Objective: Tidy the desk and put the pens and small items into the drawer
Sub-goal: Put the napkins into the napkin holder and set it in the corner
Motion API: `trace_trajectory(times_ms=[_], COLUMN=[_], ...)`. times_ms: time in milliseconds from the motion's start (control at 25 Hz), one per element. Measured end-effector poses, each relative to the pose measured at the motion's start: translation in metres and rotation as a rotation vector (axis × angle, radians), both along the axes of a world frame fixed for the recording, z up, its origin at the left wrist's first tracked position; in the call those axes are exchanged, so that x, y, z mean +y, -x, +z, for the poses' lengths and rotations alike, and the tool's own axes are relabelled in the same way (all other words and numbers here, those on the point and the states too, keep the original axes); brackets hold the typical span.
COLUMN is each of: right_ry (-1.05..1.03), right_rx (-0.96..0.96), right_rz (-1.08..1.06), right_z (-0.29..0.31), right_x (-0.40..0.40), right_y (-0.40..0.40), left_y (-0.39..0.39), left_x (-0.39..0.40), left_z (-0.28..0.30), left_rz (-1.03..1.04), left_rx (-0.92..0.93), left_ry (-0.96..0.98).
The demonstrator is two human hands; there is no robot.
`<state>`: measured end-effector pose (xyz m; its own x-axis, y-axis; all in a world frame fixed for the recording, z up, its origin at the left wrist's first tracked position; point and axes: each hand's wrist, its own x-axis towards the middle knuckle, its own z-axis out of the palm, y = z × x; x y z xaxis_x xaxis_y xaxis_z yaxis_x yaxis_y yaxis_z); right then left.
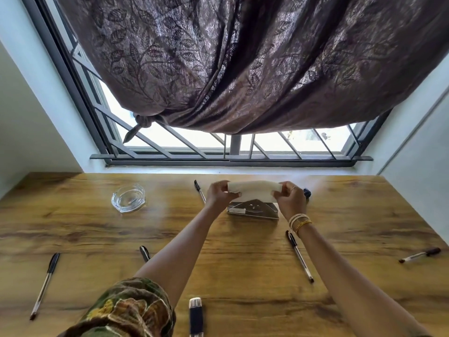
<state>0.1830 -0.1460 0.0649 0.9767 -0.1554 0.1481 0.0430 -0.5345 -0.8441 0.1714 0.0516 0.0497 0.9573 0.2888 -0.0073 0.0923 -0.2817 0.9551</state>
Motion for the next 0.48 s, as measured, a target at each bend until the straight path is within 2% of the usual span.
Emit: trace_trajectory(times_ms=[120,480], right_ry=[0.041,0.091], right_rx=[0.007,0.096], right_rz=[-0.008,-0.038], right_z=[-0.009,-0.037], right_x=[-0.001,-0.009], right_y=[0.003,0.001], left_y=[-0.003,0.002], left_x=[0.0,0.001], left_z=[-0.009,-0.032], left_rz=[-0.01,-0.053], left_rx=[0.033,0.123], left_ry=[-0.125,-0.179])
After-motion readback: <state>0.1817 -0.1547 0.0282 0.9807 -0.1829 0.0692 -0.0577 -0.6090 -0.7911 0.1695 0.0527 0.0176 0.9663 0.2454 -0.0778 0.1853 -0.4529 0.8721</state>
